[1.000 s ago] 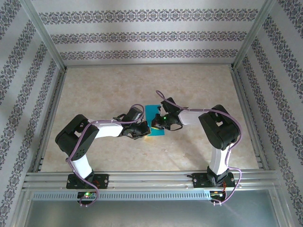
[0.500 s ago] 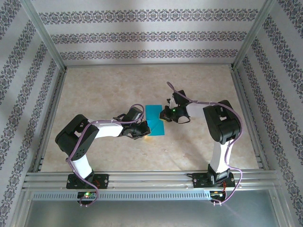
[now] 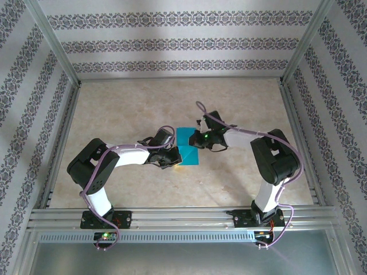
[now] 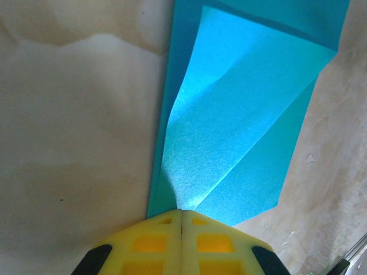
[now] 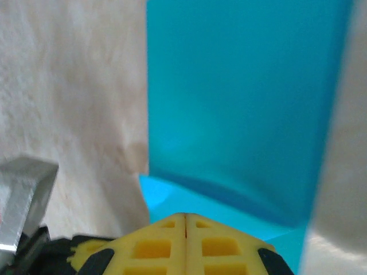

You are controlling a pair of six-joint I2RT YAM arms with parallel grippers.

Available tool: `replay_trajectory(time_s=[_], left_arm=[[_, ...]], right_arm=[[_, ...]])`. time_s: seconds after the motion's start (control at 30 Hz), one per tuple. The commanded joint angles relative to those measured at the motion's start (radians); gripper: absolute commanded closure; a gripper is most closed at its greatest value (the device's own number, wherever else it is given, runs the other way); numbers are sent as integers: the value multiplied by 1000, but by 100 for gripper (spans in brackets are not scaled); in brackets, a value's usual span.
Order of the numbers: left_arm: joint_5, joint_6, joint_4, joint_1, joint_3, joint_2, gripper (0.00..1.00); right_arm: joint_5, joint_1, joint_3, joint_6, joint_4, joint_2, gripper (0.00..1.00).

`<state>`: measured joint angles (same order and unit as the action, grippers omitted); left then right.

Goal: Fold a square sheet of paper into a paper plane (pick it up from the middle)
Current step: Fold the triangle a second time at the center of the table.

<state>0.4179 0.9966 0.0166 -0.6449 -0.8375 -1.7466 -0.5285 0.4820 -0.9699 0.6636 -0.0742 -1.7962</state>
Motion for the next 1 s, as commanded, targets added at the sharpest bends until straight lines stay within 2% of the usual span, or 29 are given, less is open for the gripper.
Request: replay_trajectory(time_s=[0.0,0.3,0.5,0.63,0.83,0.97], left_arm=[[-24,-27,132,13,9,-38,100],[13,-72,131,13,-44,10,100],[-16,-35,89,14,-53,82,93],[-36,-24,103,15,-41,55,95],[-14,-9,107,14,-34,5,100],[-8,-12,114,13,-30,-13,100]], right_arm=[[0,29,24,48,18,-37,95],[50,23,27,33,-14,-99,96],[46,21,26,36,-13,-101,96],[39,21,19,39,-12,-104,96],[25,21,15,45,-7,-94,96],[10,21,5,42,0,-61,96]])
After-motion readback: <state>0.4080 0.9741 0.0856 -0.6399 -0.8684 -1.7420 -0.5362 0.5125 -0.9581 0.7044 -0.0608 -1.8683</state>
